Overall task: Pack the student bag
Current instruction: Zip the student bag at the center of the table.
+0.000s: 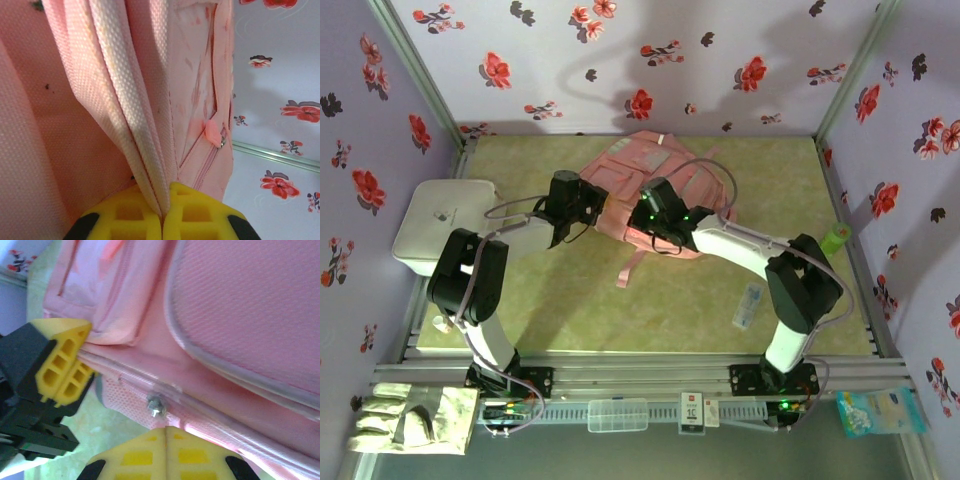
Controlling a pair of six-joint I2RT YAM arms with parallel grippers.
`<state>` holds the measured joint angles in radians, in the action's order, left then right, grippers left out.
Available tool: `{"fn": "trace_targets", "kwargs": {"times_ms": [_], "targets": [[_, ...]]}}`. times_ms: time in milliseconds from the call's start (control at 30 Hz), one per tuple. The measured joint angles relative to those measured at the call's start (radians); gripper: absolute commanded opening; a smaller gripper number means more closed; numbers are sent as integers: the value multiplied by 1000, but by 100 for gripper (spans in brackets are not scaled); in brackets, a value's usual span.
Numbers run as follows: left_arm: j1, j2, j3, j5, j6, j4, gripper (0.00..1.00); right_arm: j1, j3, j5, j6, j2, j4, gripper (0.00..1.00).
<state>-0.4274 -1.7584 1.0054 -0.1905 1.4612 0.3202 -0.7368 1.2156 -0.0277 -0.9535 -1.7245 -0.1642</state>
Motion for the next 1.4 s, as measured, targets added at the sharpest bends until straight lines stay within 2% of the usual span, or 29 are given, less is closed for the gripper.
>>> {"fn": "trace_targets", "kwargs": {"times_ms": [133,233,400,467,567,767,1100,1233,1400], "targets": [[0,0,0,0,0,-7,0,11,-32,-72,-2,42,-112,4],[0,0,0,0,0,-7,0,16,-53,-114,-1,48,-179,7],[0,0,0,0,0,-7,0,3,-58,-120,30,49,-219,22],[0,0,0,0,0,-7,0,-21,-24,-123,49,49,-246,32],[0,0,0,0,0,-8,0,-63,49,-127,55,47,-261,36],[0,0,0,0,0,-8,0,-113,165,-148,36,-3,-267,37],[0,0,0,0,0,-7,0,-115,303,-181,13,-187,-308,37],[0,0,0,0,0,-7,0,-115,365,-200,6,-237,-333,31],[0,0,0,-1,0,-7,0,-118,401,-246,-2,-272,-383,29]]}}
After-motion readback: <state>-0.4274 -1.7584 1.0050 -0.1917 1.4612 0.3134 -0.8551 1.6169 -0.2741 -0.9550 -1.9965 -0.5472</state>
